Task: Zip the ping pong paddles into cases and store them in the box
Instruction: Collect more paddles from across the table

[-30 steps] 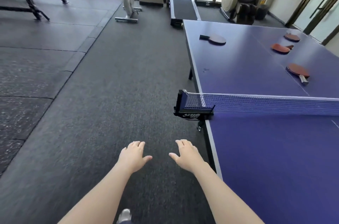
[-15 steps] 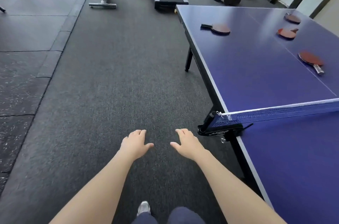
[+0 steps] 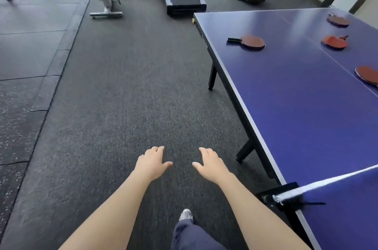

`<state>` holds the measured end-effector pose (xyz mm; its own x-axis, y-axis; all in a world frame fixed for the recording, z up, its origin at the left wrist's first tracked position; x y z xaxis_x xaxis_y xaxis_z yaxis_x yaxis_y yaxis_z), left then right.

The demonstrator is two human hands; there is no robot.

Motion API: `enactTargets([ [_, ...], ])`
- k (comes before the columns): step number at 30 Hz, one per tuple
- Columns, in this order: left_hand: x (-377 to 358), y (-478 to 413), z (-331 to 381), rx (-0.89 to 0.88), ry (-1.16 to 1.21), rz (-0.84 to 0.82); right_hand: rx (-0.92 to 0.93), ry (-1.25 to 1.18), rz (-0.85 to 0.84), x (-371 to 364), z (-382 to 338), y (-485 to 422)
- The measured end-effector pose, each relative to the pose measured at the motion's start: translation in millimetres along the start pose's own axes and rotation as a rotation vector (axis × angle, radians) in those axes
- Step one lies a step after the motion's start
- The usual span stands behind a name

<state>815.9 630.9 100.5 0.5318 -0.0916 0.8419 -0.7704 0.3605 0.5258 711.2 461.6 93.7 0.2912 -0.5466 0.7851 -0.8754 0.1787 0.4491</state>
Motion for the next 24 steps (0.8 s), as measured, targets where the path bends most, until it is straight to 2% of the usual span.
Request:
enactTargets([
  [9, 77.7, -102.5, 82.3, -0.175, -0.102, 0.036, -0.137, -0.1, 0.098, 75.4, 45.9, -67.4],
  [17, 118.8, -207.4, 167.7, -0.459, -0.221, 0.019, -0.395, -0.196, 0.192, 122.6, 102.6, -107.2],
  [24, 158.7, -284.1, 254.0, -0.776, -0.318, 0.025, -0.674, -0.382, 0.364, 161.0, 128.7, -131.7],
])
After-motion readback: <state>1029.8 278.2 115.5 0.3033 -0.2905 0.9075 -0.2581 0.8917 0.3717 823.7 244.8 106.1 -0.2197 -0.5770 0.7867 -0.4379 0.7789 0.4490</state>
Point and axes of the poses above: each hand's wrist, its own y-axis away from the middle knuckle, its own x-axis out of the back of the hand, z = x × y, the point moved 2 cm from there along -y, towards the middle knuckle, and after that the axes turned 8 degrees about x, right-handed, at the moved point
